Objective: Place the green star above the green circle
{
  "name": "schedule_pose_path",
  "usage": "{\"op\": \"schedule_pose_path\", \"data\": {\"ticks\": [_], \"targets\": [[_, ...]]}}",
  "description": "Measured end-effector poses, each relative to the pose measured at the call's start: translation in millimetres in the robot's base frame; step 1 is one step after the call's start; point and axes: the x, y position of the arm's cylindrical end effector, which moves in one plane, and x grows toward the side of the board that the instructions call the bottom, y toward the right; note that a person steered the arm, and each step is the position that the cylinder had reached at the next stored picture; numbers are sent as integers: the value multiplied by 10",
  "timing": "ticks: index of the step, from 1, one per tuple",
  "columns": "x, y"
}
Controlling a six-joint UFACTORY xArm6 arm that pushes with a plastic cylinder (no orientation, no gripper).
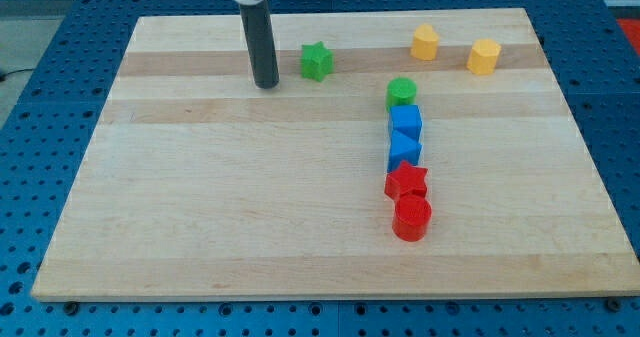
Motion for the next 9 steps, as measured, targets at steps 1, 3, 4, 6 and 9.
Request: {"op": "schedule_pose_path", "data": {"ticks": [1,3,4,6,9], "targets": [[-338,107],[-174,833],[-138,718],[-95,829],[50,671]]}}
